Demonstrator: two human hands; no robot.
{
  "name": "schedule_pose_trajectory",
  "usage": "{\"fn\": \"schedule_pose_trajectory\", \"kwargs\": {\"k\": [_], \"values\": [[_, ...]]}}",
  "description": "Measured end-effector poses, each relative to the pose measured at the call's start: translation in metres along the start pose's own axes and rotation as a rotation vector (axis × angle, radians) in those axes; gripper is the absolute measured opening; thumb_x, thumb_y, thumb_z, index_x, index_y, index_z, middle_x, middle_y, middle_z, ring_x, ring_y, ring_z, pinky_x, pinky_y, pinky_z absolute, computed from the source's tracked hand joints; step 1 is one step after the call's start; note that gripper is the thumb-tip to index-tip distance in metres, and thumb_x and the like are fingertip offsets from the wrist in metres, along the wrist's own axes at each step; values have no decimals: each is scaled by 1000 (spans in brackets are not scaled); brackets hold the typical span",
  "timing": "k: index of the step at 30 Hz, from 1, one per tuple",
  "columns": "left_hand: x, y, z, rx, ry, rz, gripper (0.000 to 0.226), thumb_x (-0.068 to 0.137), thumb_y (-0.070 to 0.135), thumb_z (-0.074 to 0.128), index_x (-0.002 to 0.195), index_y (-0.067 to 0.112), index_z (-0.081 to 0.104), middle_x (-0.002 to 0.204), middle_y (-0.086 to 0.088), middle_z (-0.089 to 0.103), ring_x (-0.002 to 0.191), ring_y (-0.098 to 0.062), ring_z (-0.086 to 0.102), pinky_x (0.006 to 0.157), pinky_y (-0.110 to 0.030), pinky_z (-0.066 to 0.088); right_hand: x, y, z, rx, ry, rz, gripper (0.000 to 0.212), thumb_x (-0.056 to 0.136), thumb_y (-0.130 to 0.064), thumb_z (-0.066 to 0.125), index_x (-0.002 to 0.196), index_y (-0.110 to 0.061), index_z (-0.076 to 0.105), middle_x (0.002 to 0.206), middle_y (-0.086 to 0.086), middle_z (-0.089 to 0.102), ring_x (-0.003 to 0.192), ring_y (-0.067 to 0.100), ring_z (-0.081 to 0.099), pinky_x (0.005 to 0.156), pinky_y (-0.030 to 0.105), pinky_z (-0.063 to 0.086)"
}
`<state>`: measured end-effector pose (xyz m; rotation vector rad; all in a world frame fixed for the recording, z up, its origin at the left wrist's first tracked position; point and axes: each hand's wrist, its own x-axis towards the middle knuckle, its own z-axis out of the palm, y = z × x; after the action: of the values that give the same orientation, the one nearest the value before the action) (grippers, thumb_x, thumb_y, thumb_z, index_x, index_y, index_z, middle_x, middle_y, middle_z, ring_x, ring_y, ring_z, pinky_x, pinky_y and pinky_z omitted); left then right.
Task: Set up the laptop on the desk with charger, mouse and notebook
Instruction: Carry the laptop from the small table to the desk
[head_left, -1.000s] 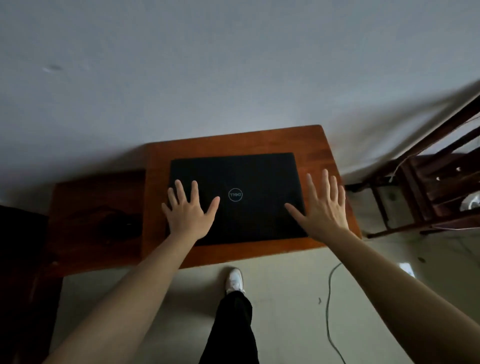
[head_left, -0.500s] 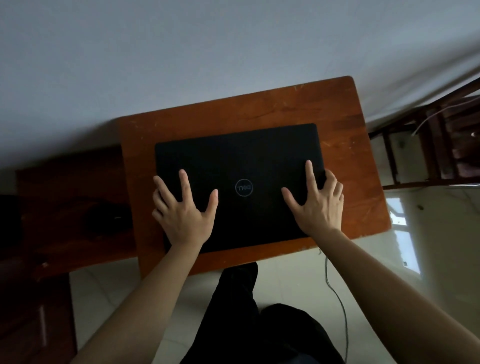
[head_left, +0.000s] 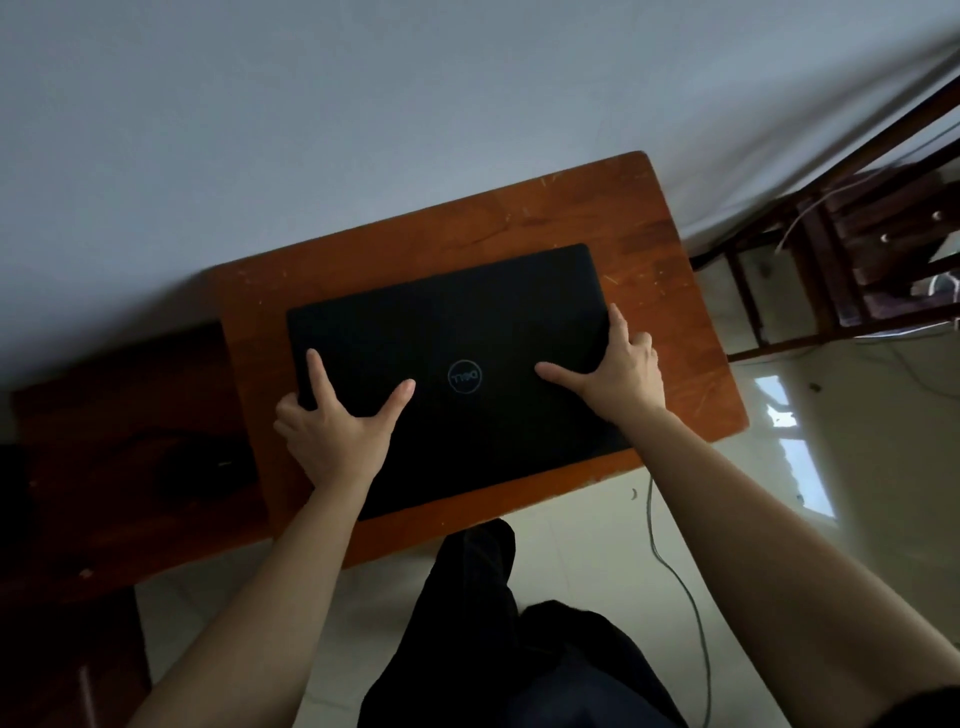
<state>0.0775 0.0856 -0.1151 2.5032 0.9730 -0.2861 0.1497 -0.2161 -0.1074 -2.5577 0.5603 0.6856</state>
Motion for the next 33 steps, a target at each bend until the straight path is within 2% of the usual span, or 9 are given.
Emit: {"fn": "schedule_pose_trajectory", "kwargs": {"k": [4, 9, 15, 20, 23, 26, 28, 30, 33], "values": [[1, 3, -8, -51, -75, -56, 123, 48, 102, 48, 150, 46, 9, 139, -18, 32, 124, -34, 37, 94, -49, 46, 3, -2, -9, 16, -74, 21, 135, 45, -93, 69, 154, -31, 19, 141, 13, 45, 128, 35, 49, 96, 51, 50], [-7, 11, -14, -17, -92, -41, 121, 50, 101, 48, 151, 43, 14, 139, -19, 35, 126, -34, 38, 96, -47, 43, -9, 9, -16, 72, -83, 75, 130, 42, -88, 76, 146, -21, 34, 137, 11, 50, 119, 32, 56, 79, 37, 48], [-34, 50, -6, -4, -140, 17, 112, 61, 92, 54, 153, 39, 17, 141, -19, 36, 129, -34, 37, 96, -49, 44, -42, 64, -34, 317, -69, 265, 131, 39, -80, 84, 146, -19, 40, 140, 7, 51, 123, 28, 55, 96, 41, 52], [-60, 132, 1, -167, -227, -9, 100, 77, 79, 54, 153, 20, 25, 151, -16, 39, 136, -36, 42, 102, -53, 43, -76, 136, -77, 705, 72, 452, 89, 60, -64, 85, 131, -19, 55, 111, 0, 67, 95, 22, 68, 85, 45, 60], [-94, 195, 7, -483, -490, -89, 82, 80, 72, 55, 141, 17, 49, 143, -9, 52, 127, -34, 52, 101, -49, 47, -106, 203, -120, 959, 162, 544, 68, 70, -59, 81, 120, -17, 63, 100, 5, 73, 86, 26, 73, 81, 45, 62], [-137, 247, 9, -685, -844, -73, 49, 81, 67, 54, 110, 32, 73, 114, -2, 72, 104, -28, 65, 76, -43, 59, -134, 268, -159, 1203, 181, 582, 61, 74, -60, 77, 116, -17, 68, 101, 9, 77, 89, 30, 75, 82, 43, 61], [-182, 285, 18, -701, -971, 36, 37, 85, 64, 50, 86, 38, 76, 96, 2, 74, 96, -23, 64, 62, -37, 57, -161, 320, -188, 1390, 186, 530, 51, 83, -57, 70, 116, -18, 71, 102, 8, 78, 88, 29, 76, 72, 36, 60], [-222, 316, 32, -655, -1056, 100, 36, 88, 65, 48, 99, 36, 67, 104, 2, 65, 101, -24, 59, 71, -40, 52, -183, 368, -209, 1515, 198, 489, 42, 91, -54, 62, 109, -18, 72, 90, 5, 80, 74, 23, 77, 53, 28, 58], [-289, 362, 63, -545, -1222, 174, 64, 88, 69, 44, 127, 21, 57, 126, -10, 60, 119, -33, 55, 100, -52, 45, -220, 446, -232, 1636, 262, 472, 44, 91, -57, 61, 98, -15, 72, 69, 7, 76, 56, 23, 74, 41, 29, 54]]}}
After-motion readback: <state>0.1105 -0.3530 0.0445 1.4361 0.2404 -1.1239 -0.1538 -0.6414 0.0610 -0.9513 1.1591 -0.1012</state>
